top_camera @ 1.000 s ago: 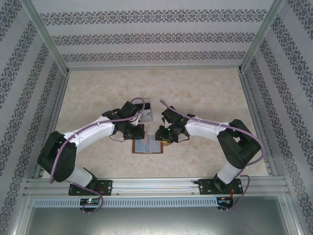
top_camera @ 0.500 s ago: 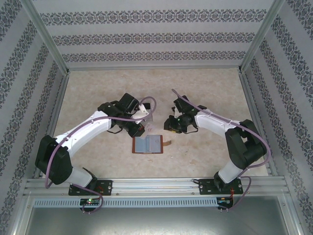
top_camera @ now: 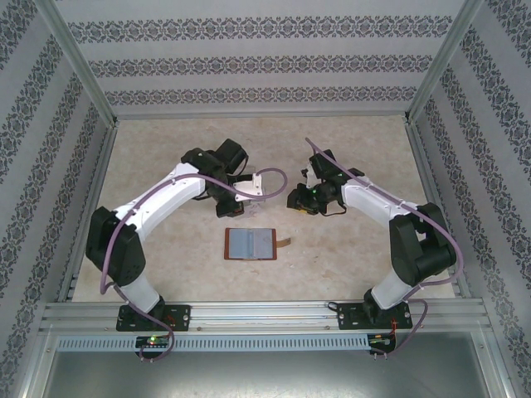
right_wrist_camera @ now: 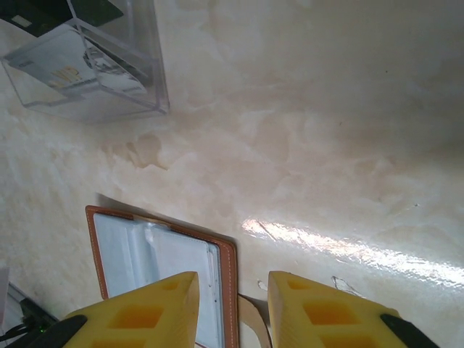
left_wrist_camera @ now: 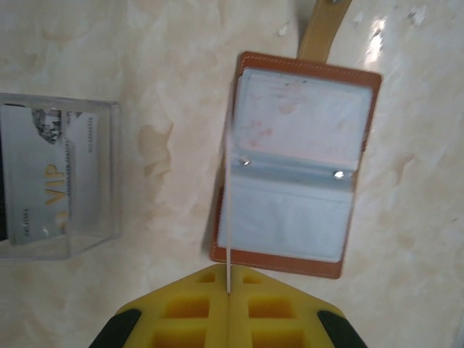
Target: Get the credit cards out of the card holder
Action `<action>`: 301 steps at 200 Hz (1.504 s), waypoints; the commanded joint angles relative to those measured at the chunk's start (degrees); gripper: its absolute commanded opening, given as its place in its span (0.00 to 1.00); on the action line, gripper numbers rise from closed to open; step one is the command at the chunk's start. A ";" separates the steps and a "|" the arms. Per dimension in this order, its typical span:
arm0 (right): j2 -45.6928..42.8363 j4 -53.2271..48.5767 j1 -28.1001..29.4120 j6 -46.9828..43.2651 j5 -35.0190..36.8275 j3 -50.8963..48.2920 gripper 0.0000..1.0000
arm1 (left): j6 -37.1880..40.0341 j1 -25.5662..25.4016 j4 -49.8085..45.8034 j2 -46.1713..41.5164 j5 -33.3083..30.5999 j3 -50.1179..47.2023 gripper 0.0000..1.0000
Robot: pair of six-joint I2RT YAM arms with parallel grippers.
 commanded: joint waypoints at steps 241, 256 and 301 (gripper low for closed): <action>7.01 -0.25 -1.96 -0.91 -3.67 3.48 0.32 | 17.40 8.58 -14.33 34.88 -16.09 47.65 0.00; 7.19 -0.21 -2.10 -0.80 -3.67 3.49 0.32 | 17.25 8.72 -16.13 36.98 -16.52 50.40 0.00; 7.92 -0.05 -2.11 -0.52 -3.84 3.52 0.32 | 17.61 8.72 -19.42 38.96 -15.09 52.85 0.00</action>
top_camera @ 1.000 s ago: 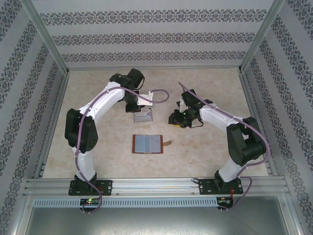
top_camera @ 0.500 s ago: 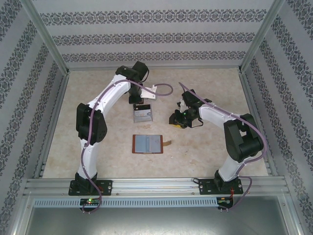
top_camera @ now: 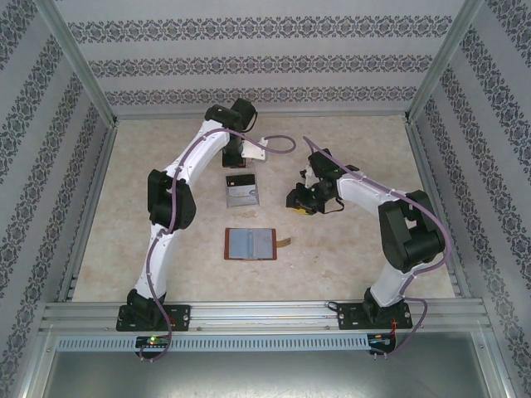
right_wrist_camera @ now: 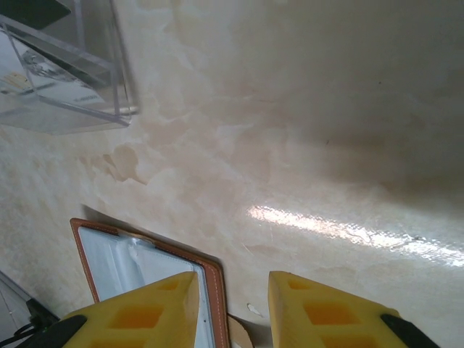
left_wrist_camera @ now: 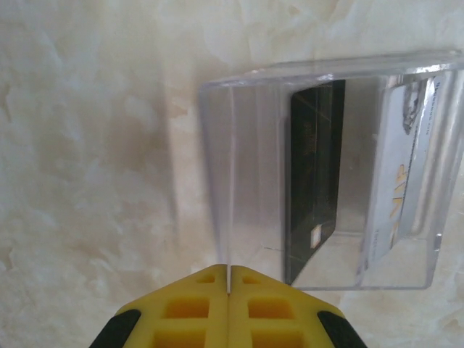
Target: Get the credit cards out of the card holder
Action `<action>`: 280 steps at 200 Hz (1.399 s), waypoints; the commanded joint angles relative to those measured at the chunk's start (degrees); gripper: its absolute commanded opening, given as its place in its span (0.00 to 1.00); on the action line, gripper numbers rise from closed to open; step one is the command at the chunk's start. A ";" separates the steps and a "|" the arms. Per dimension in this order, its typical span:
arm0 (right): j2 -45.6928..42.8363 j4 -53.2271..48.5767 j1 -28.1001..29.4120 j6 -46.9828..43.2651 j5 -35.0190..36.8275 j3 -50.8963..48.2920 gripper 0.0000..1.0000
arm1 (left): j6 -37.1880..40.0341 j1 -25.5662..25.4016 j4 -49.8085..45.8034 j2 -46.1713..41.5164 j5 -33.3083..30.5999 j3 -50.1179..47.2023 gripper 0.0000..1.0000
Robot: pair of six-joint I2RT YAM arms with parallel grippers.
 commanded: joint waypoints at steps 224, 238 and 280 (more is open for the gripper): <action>-0.32 0.52 0.17 0.93 -0.59 -0.14 0.32 | -1.67 0.55 -4.50 0.63 1.76 3.57 0.34; -0.45 0.45 0.25 0.98 -0.49 -0.14 0.32 | -0.95 0.60 -6.55 0.53 4.37 3.47 0.37; -0.23 0.52 0.58 1.11 -0.41 -0.06 0.32 | -0.95 0.63 -7.44 1.88 5.59 2.66 0.39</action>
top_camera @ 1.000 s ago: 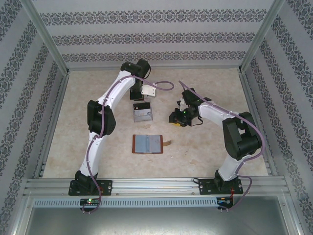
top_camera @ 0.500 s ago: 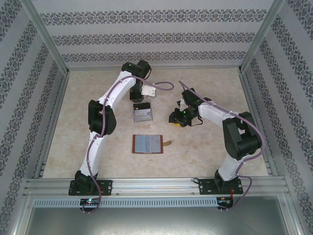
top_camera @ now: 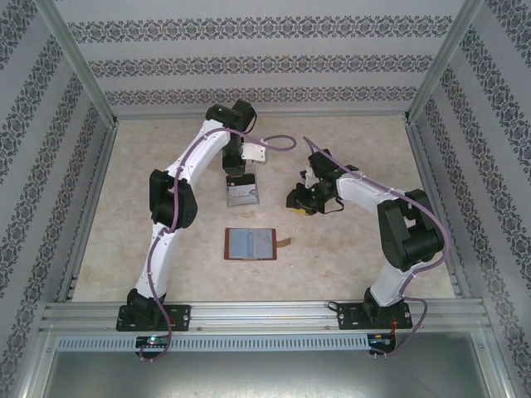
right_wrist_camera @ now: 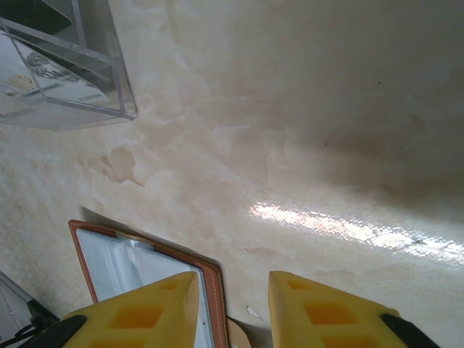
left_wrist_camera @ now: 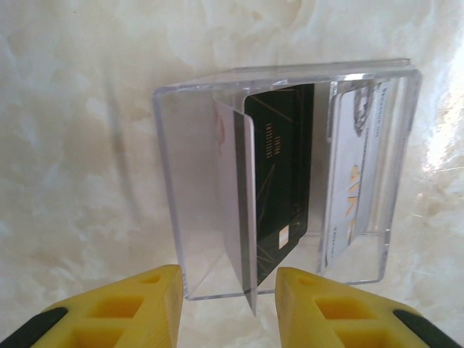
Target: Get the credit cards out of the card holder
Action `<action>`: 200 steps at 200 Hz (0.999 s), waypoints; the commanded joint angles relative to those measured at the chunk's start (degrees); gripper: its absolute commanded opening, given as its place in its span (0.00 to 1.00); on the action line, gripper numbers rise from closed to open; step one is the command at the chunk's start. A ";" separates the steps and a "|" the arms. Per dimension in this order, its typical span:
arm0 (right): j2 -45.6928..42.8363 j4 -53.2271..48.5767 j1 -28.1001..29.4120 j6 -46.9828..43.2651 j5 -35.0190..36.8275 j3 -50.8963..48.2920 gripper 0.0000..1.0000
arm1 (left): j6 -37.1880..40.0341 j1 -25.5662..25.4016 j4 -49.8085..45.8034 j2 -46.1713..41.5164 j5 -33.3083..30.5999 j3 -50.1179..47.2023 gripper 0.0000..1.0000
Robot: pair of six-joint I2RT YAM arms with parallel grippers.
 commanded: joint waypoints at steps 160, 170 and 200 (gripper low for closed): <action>-0.21 0.50 0.69 0.61 -0.18 -0.43 0.32 | 0.39 0.77 -0.59 3.10 -0.77 2.66 0.23; -0.32 0.41 0.69 0.65 -0.21 -0.47 0.32 | 0.32 0.80 -0.35 2.79 -1.04 2.80 0.22; -0.32 0.59 0.69 0.82 -0.21 -0.49 0.32 | 0.00 0.80 1.47 2.03 -2.42 2.78 0.18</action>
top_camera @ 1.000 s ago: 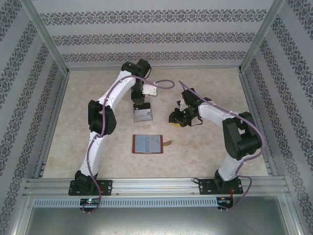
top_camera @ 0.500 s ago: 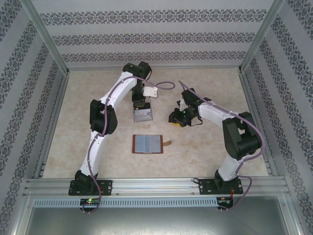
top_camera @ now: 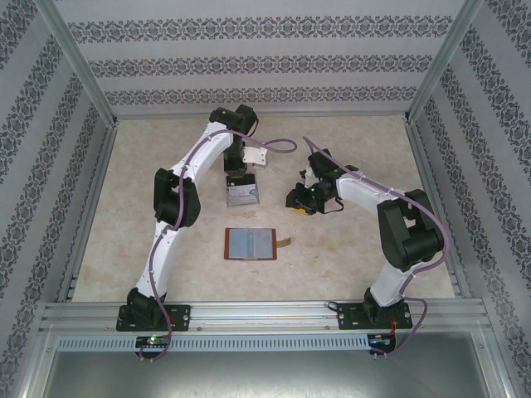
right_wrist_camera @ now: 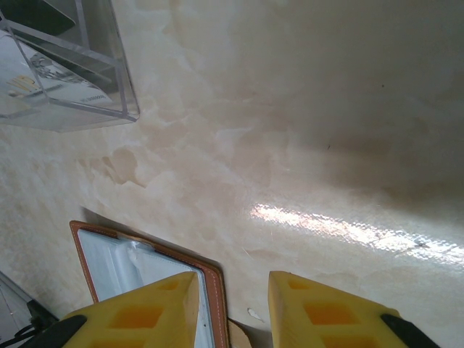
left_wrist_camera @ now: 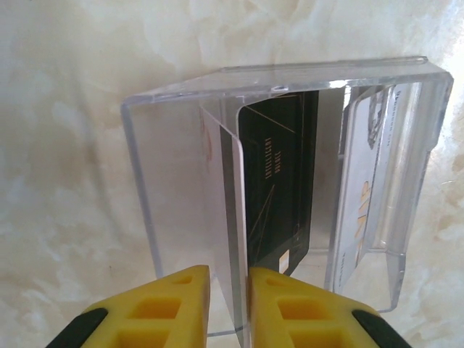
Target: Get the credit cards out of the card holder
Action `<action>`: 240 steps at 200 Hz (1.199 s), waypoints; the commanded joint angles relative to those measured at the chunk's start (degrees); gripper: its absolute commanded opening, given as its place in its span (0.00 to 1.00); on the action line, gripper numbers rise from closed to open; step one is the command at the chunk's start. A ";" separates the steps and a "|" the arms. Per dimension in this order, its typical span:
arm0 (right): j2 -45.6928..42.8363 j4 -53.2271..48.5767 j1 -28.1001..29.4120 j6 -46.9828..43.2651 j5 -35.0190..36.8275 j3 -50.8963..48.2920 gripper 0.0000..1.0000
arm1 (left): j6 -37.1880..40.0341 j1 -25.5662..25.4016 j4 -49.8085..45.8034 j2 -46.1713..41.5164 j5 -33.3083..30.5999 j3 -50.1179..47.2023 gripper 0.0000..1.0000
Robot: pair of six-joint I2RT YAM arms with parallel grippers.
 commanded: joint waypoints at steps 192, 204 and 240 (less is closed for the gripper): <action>-0.44 0.07 0.68 0.77 -0.15 -0.52 0.32 | -1.72 0.78 7.06 -2.78 -5.51 0.42 0.14; -0.43 0.06 0.72 0.72 -0.15 -0.57 0.32 | -1.72 0.78 7.26 -2.77 -5.25 0.37 0.14; -0.39 0.06 0.78 0.69 -0.15 -0.68 0.32 | -1.97 0.70 7.47 -2.87 -5.95 0.29 0.10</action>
